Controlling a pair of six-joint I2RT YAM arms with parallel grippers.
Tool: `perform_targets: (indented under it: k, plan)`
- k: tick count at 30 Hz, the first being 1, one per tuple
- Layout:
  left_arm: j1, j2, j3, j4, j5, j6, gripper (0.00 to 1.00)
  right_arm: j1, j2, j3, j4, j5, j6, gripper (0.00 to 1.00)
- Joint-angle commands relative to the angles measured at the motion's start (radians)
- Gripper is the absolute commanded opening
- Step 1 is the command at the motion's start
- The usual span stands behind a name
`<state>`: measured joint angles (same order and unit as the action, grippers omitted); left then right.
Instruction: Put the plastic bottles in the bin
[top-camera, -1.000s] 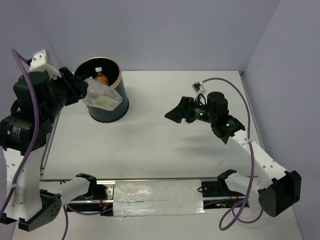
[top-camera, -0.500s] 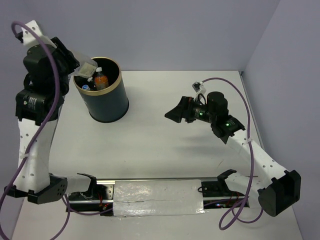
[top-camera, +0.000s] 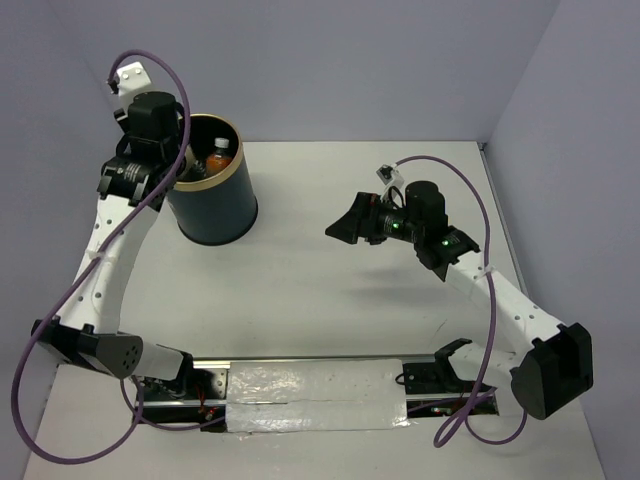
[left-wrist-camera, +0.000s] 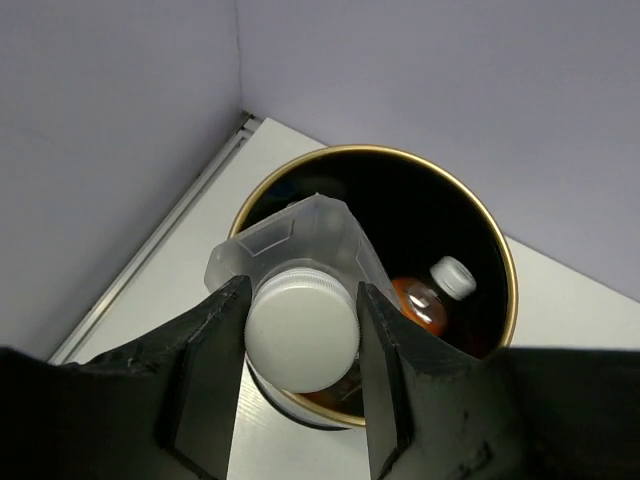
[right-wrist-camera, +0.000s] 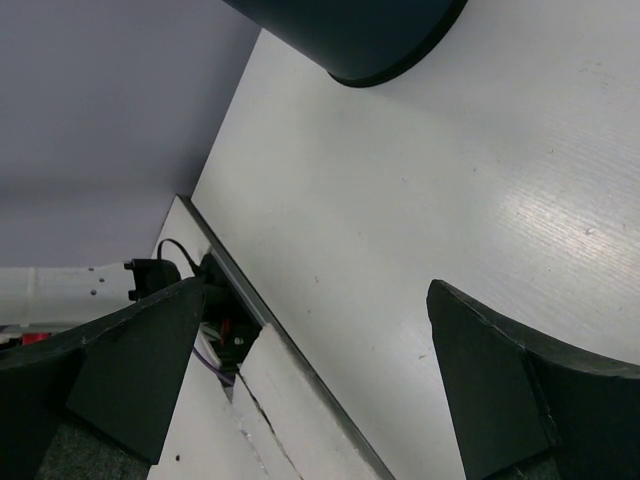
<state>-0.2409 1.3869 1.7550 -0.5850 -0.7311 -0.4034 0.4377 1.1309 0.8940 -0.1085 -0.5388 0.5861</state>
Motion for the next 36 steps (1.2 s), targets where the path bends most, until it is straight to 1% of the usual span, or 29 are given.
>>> perform_targets:
  k: [1,4,6,8,11,13,14,15,16,17,18,20,23,28,29,31,35,36]
  plan:
    - [0.005,0.043,-0.008,0.07,0.019,-0.029,0.0,-0.004,0.001,0.014,0.027,-0.01,-0.012,1.0]
    - [0.005,0.11,0.059,0.03,0.021,-0.029,0.0,-0.004,-0.009,0.005,0.027,-0.004,-0.009,1.0]
    - [0.005,0.144,0.132,-0.035,0.018,-0.029,0.0,-0.004,-0.016,-0.001,0.032,-0.006,-0.003,1.0]
    - [0.005,0.178,0.168,-0.064,0.03,-0.022,0.0,-0.004,-0.026,-0.007,0.033,-0.006,0.001,1.0]
    - [0.005,0.207,0.182,-0.081,0.051,-0.012,0.0,-0.004,-0.039,-0.012,0.032,-0.003,0.006,1.0]
    - [0.005,0.221,0.179,-0.082,0.059,-0.014,0.08,-0.002,-0.043,-0.012,0.03,0.002,0.006,1.0]
    - [0.005,0.224,0.151,-0.075,0.064,-0.009,0.15,-0.004,-0.045,-0.012,0.024,0.003,0.007,1.0]
    - [0.005,0.222,0.132,-0.044,0.067,0.004,0.41,-0.004,-0.046,-0.012,0.024,0.007,0.008,1.0]
    - [0.005,0.219,0.111,-0.027,0.068,0.014,0.55,-0.004,-0.048,-0.015,0.024,0.008,0.009,1.0]
    - [0.005,0.221,0.086,-0.018,0.078,0.021,0.67,-0.005,-0.052,-0.017,0.026,0.01,0.012,1.0]
    - [0.005,0.225,0.086,-0.021,0.084,0.026,0.87,-0.002,-0.054,-0.015,0.024,0.01,0.012,1.0]
    - [0.003,0.238,0.113,-0.038,0.108,0.028,0.99,-0.004,-0.057,-0.017,0.024,0.013,0.015,1.0]
    - [-0.003,0.244,0.15,-0.045,0.179,0.038,0.99,-0.004,-0.062,-0.014,0.004,0.031,0.008,1.0]
    - [-0.078,0.262,0.234,-0.065,0.124,0.089,0.99,-0.004,-0.082,0.002,-0.039,0.08,-0.014,1.0]
    - [-0.086,0.262,0.256,-0.078,0.124,0.087,1.0,-0.004,-0.085,0.003,-0.043,0.086,-0.015,1.0]
    - [-0.09,0.25,0.319,-0.123,0.17,0.058,0.99,-0.004,-0.085,0.014,-0.069,0.1,-0.026,1.0]
    - [-0.092,0.138,0.321,-0.101,0.24,0.028,0.99,-0.005,-0.086,0.048,-0.14,0.154,-0.058,1.0]
    - [-0.093,0.083,0.314,-0.095,0.249,0.029,0.99,-0.007,-0.089,0.075,-0.163,0.172,-0.075,1.0]
